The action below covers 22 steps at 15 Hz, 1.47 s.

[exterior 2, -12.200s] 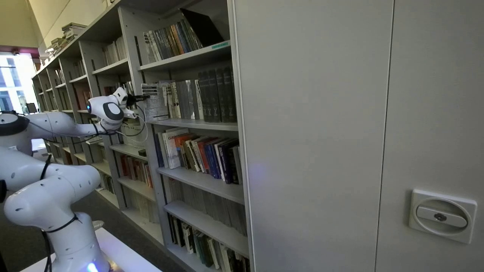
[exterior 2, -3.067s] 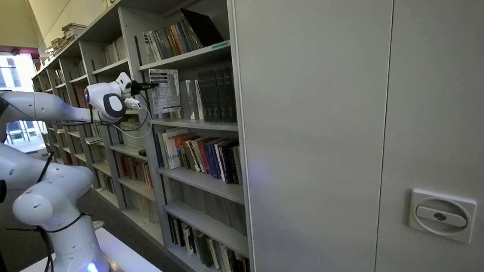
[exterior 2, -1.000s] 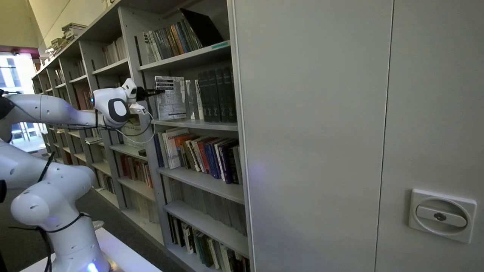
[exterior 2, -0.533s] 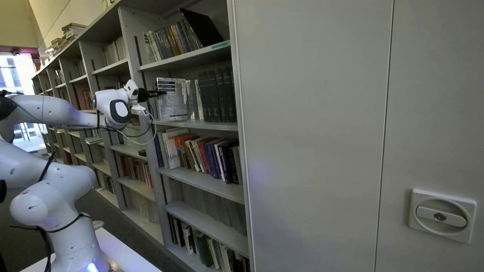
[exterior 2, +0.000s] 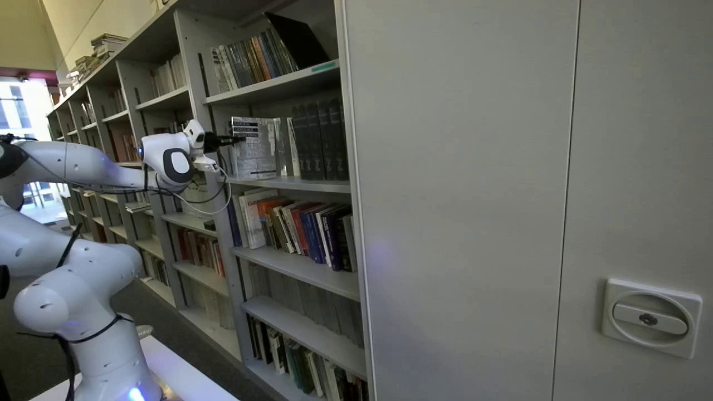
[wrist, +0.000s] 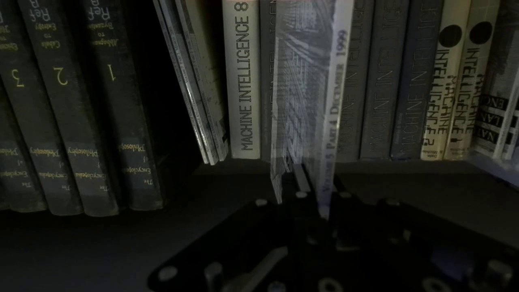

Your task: Move the thin white book to the right

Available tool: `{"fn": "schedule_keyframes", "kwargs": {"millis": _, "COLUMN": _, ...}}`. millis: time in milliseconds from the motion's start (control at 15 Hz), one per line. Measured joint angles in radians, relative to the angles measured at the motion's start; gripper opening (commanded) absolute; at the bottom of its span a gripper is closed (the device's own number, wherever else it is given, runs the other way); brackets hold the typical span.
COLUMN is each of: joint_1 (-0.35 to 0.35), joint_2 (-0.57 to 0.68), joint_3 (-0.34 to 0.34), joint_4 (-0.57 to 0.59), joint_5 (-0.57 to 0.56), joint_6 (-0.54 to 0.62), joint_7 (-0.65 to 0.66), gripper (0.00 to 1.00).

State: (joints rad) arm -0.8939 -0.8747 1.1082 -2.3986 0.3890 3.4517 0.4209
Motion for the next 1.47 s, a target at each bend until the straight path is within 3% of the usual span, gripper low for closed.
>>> {"fn": "schedule_keyframes", "kwargs": {"millis": 1467, "joint_1": -0.133, "joint_2": 0.000, "joint_3": 0.034, "joint_4": 0.070, "joint_5": 0.002, "joint_6": 0.000, "joint_7": 0.002, "gripper": 0.02}}
